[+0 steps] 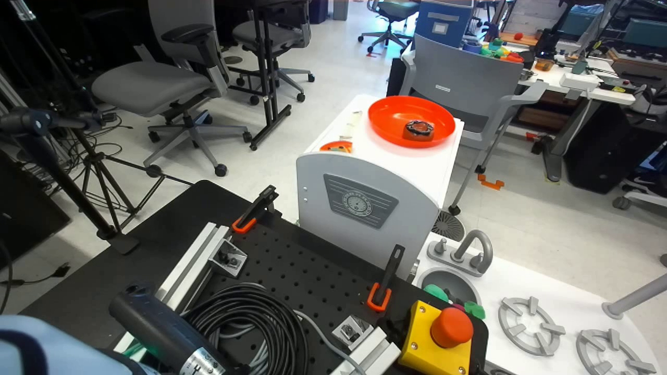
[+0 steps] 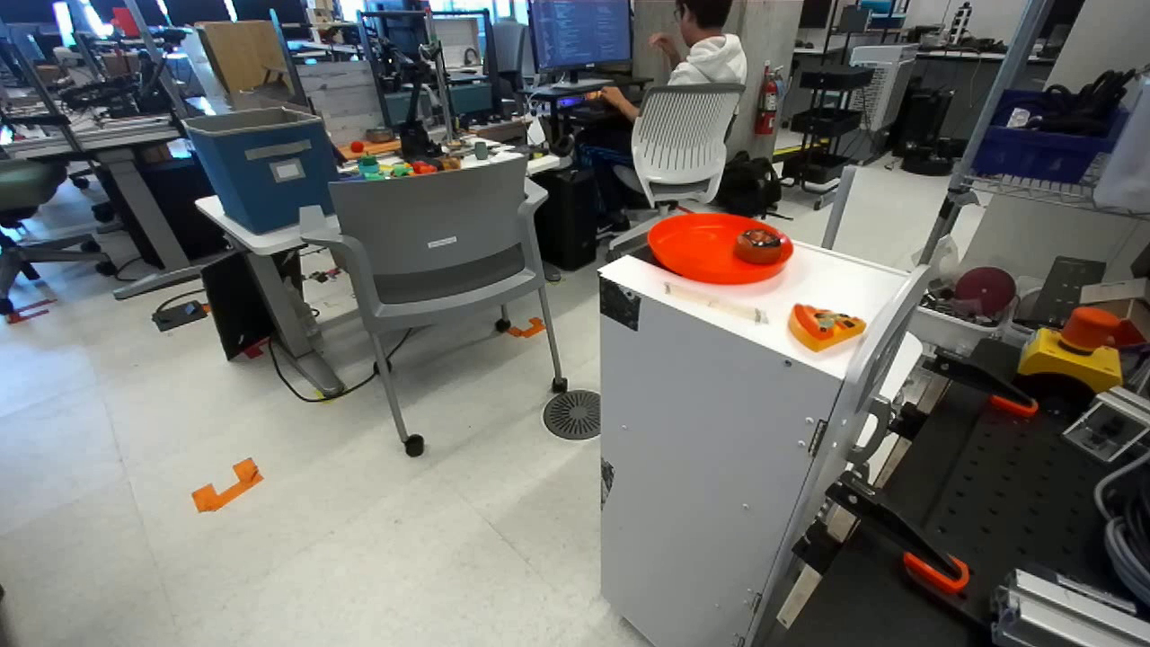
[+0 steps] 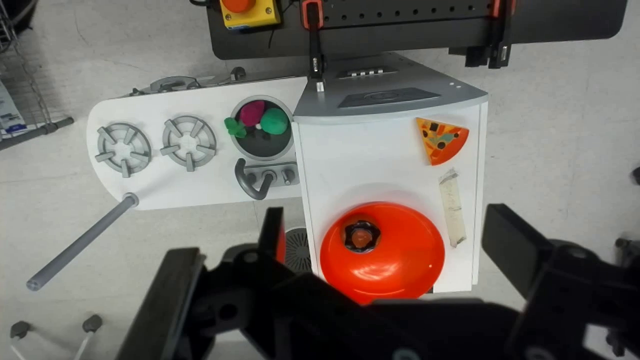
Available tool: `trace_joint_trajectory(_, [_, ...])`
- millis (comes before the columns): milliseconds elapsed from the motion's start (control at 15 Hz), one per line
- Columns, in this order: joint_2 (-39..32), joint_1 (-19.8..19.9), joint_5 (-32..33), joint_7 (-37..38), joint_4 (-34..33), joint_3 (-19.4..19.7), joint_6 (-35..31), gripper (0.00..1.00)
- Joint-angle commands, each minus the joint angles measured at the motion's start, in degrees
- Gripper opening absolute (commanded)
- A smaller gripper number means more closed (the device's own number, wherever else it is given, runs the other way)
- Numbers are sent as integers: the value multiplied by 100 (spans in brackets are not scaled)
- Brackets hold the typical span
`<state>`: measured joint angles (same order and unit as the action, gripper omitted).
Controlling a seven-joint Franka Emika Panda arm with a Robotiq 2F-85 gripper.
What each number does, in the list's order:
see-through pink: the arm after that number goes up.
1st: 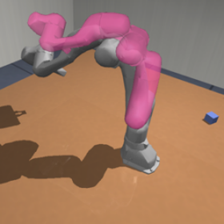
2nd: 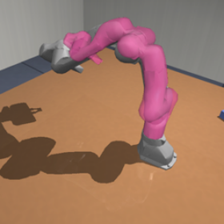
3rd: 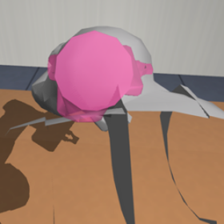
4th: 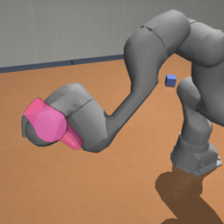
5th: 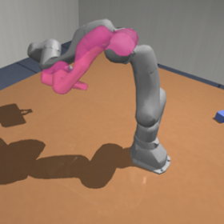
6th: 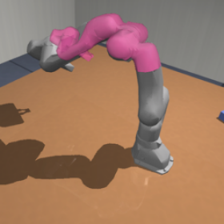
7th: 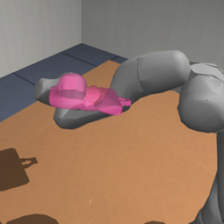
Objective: Remove the donut from the plate
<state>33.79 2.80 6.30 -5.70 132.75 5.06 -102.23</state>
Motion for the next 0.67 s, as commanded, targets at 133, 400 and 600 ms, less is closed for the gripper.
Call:
trace_joint_trajectory(133, [-756, -33, -15, -411, -521, 88, 381, 100])
trace_joint_trajectory(400, [-1332, -20, -40, -556, -834, 109, 583, 100])
trace_joint_trajectory(600, [-1618, 14, 13, -393, -946, 54, 430, 100])
